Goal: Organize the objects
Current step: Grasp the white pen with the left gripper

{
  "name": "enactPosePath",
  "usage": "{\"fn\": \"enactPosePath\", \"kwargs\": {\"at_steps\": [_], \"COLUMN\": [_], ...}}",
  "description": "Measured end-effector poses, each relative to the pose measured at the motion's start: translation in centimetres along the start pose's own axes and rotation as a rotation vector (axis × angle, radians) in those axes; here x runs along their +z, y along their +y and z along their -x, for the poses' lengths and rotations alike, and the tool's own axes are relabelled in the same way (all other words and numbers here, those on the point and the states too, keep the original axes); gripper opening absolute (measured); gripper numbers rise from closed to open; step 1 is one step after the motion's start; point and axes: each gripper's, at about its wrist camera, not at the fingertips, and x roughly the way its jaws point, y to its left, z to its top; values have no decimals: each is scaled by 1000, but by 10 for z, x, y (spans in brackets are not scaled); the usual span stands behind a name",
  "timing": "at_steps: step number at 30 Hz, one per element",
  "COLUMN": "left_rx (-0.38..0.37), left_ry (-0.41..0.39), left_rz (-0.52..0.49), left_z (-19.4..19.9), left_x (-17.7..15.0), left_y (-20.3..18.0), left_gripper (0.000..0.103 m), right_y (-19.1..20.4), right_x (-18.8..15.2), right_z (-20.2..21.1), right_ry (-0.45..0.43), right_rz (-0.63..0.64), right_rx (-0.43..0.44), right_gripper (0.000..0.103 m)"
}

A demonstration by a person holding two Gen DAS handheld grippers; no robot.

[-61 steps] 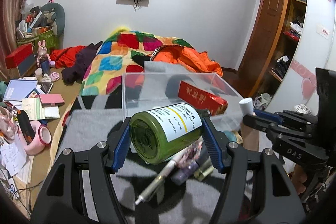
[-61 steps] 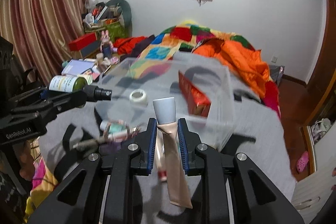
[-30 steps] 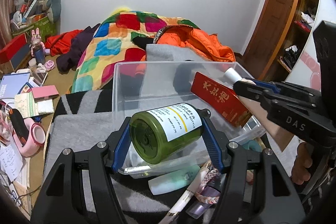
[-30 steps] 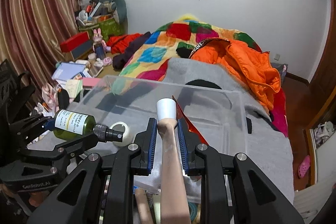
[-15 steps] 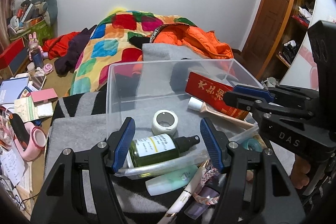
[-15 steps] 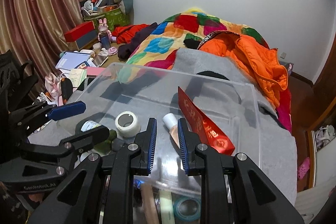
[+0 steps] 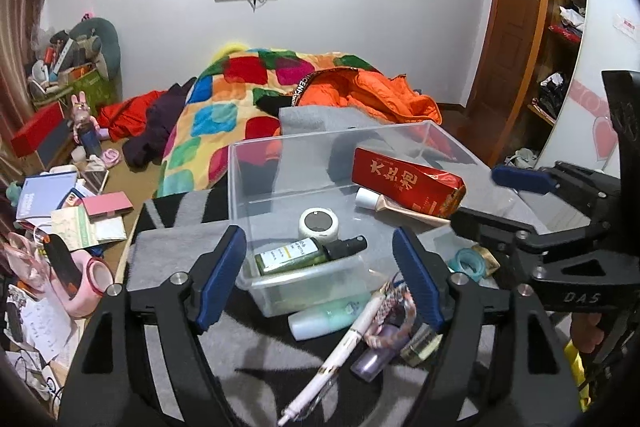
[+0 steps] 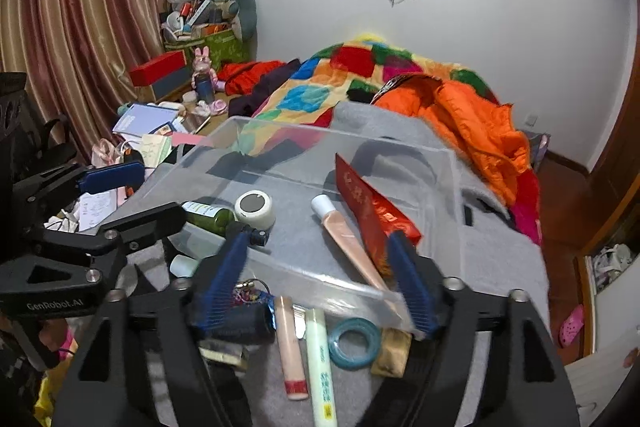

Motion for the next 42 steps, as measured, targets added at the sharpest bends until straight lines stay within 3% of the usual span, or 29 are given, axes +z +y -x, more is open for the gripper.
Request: {"fn": "enactPosePath", "kwargs": {"at_steps": [10, 24, 26, 28, 31, 35, 40, 42], "left_rx": [18, 51, 54, 51, 39, 27, -6, -2], "left_ry": [-10, 140, 161, 178, 196, 194, 185, 179], "left_rz": [11, -29, -39, -52, -66, -69, -59, -74], "left_z": [28, -1, -8, -15, -23, -28, -25, -21], "left_x": [-19, -77, -83, -87, -89, -88, -87, -89], "left_y": [9, 18, 17, 14, 10, 8, 6, 3], "left_gripper": [94, 94, 93, 83, 76, 66, 40, 36], "right_y": [-8, -35, -35, -37, -37, -33, -24, -22], "right_x": [-20, -70, -75, -79, -83, -88, -85, -84], "right_z": [24, -2, -6, -10, -15, -17, -16, -16], "right_ry": [-11, 122, 138, 151, 174, 178, 172, 176], "right_rz": [-36, -94, -92, -95, -114, -113, -80, -81], "right_rx": [-67, -88, -101, -92, -37, 28, 74, 100], "right_gripper": [87, 89, 89, 88, 87, 70, 46, 34]}}
